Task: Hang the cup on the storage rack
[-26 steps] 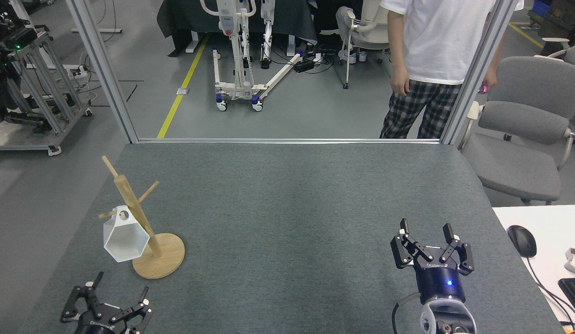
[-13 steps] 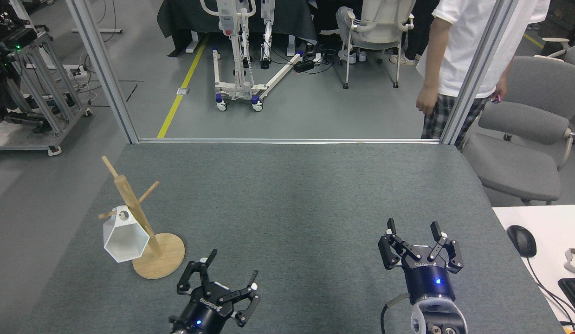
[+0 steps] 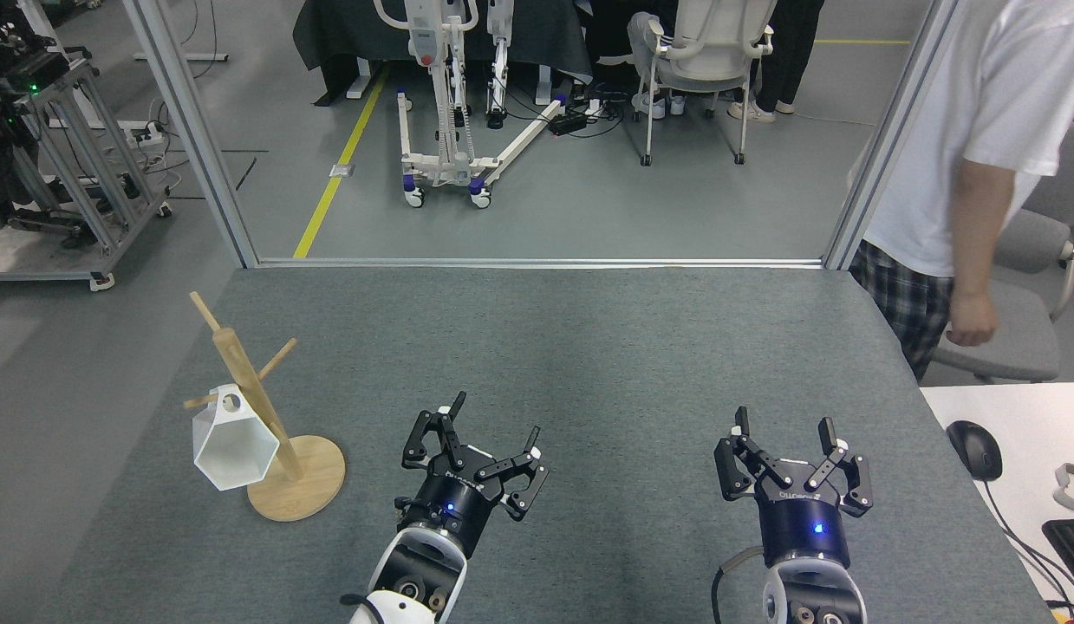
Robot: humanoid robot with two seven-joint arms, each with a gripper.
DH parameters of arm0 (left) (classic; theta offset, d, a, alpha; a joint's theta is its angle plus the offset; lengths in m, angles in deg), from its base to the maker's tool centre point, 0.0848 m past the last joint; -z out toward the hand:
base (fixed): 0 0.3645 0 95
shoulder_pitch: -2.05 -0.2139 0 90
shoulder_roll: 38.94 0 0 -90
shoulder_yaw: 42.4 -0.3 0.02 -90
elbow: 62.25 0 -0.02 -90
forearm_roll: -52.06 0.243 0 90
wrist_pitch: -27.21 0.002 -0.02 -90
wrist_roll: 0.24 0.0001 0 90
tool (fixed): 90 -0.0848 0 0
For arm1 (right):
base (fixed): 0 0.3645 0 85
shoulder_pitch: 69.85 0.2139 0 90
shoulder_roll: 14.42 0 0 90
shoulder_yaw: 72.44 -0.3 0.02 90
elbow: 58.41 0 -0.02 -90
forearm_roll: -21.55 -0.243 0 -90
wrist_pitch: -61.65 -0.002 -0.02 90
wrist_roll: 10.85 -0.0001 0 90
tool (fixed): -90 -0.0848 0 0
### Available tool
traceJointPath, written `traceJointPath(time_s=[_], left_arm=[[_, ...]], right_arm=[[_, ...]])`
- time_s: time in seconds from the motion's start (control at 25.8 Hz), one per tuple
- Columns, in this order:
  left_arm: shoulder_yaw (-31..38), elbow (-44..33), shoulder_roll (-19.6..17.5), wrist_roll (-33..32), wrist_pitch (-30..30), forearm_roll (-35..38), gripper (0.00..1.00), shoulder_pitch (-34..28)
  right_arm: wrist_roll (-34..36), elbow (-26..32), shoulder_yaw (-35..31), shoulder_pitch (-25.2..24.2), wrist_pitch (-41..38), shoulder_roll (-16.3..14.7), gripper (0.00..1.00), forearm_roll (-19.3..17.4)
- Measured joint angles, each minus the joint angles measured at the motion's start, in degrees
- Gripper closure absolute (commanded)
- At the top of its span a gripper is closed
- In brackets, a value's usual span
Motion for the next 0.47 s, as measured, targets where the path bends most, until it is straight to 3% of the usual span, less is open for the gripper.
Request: traceJointPath(time_s=[0.47], left_arm=[[0.2,-1.2,-0.4,0.5,0.2,-3.2,0.01,-1.0]], right_arm=[[0.0,-0.6,-0.6,0.6,0.1,-0.2,0.01,-0.2]])
